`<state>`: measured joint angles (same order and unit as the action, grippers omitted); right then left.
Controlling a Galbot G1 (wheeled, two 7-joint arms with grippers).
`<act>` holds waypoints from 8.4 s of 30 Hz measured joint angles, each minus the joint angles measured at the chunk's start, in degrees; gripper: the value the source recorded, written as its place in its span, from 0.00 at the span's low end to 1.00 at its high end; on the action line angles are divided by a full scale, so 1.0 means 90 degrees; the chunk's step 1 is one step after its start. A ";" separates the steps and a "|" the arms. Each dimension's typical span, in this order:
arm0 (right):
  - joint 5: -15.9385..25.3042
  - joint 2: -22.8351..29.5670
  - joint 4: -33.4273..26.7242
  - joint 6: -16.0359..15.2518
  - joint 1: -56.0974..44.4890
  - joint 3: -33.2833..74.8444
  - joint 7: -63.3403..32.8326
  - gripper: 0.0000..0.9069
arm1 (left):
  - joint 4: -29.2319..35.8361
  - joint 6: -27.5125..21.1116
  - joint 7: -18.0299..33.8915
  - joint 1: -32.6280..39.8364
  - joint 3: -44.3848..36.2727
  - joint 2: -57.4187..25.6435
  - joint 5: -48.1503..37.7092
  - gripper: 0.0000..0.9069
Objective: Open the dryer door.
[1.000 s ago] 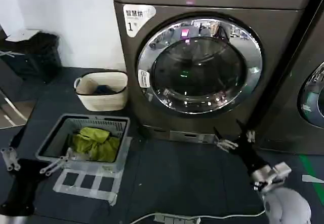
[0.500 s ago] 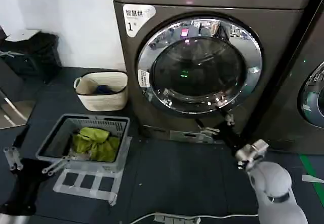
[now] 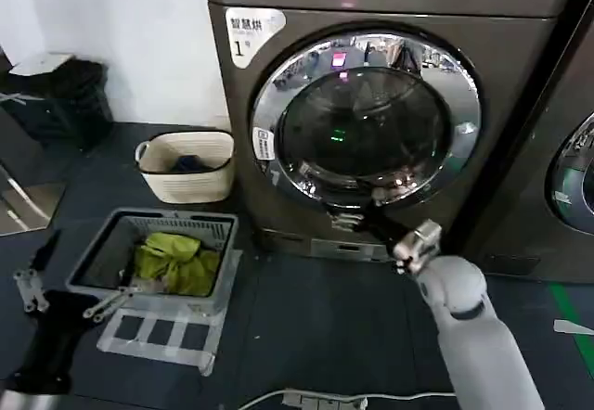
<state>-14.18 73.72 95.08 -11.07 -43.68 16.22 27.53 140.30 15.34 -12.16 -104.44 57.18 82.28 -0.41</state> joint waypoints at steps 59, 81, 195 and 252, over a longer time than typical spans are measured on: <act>-0.0062 0.0807 -0.2306 0.0255 0.2014 -0.1205 0.0983 1.00 | 0.0091 0.0070 0.0042 -0.0061 -0.0027 0.0130 0.0087 1.00; -0.0329 0.0312 -0.1907 0.0450 0.1671 -0.0754 0.3385 1.00 | -0.0001 -0.0104 0.0077 0.0053 -0.0016 0.0065 0.0081 1.00; -0.2375 0.0126 0.0997 0.1708 -0.4281 0.7394 0.5227 1.00 | -0.4582 -0.1194 -0.1474 0.8628 -0.8912 -0.2837 -0.5000 1.00; -0.1875 -0.1481 -0.0354 0.0615 -0.5465 1.2725 -0.2795 1.00 | -0.5683 -0.1113 -0.1290 1.0237 -1.0947 -0.0927 -0.5006 1.00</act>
<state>-31.05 60.39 91.90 -5.53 -92.86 130.75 2.38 89.15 5.33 -23.76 -12.30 -41.34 73.93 -45.46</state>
